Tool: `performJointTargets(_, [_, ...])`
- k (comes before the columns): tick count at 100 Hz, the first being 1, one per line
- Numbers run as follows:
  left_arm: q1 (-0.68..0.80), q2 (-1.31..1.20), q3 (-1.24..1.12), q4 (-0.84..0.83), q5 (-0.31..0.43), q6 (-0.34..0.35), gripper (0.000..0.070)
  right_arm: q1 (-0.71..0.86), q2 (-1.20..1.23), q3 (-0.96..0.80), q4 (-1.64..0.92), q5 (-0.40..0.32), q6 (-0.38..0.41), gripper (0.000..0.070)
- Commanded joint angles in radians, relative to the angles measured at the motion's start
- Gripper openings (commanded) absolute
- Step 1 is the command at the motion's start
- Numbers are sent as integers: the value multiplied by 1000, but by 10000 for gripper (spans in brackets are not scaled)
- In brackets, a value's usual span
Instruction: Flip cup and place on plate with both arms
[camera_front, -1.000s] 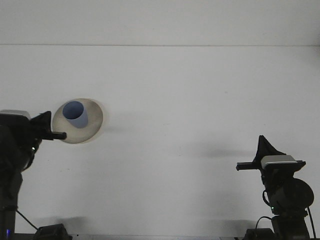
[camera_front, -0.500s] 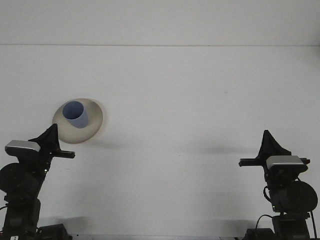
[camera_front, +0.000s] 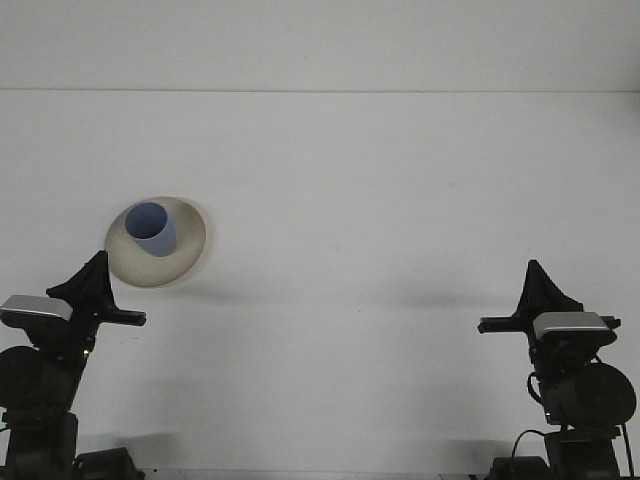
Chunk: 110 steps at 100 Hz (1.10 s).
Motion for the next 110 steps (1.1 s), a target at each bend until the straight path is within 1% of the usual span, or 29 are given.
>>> performJointTargets(1, [2, -2, 12, 10, -5, -6, 12, -2, -1, 2, 11, 0, 13, 0])
performJointTargets(11, [2, -13, 12, 8, -5, -6, 12, -2, -1, 2, 11, 0, 13, 0])
performJointTargets(20, [-1, -49, 5, -48, -8, -4, 12, -2, 0, 2, 11, 0, 13, 0])
performJointTargets(23, [-6, -59, -6, -63, -41, 4, 12, -2, 0, 2, 12, 0, 14, 0])
performJointTargets(33, [-40, -125, -89, -67, -216, 9, 12, -2, 0, 2, 11, 0, 13, 0])
performJointTargets(36, [-49, -150, -124, -59, -247, 8, 12, -2, 0, 2, 11, 0, 13, 0])
performJointTargets(39, [-56, -181, -163, -50, -262, 8, 12, -2, -1, 2, 11, 0, 13, 0])
performJointTargets(49, [-64, -286, -291, -39, -262, 0, 12, -2, -1, 2, 11, 0, 13, 0])
performJointTargets(59, [-64, -389, -405, -40, -262, -28, 12, -2, 0, 2, 11, 0, 14, 0])
performJointTargets(68, [-64, -469, -475, -41, -262, -40, 12, -2, 0, 2, 11, 0, 13, 0])
performJointTargets(84, [-63, -467, -546, 29, -262, -48, 12, -2, 0, 2, 16, 0, 13, 0])
performJointTargets(110, [-63, -464, -545, 21, -262, -48, 12, -2, -1, 3, 18, 0, 13, 0])
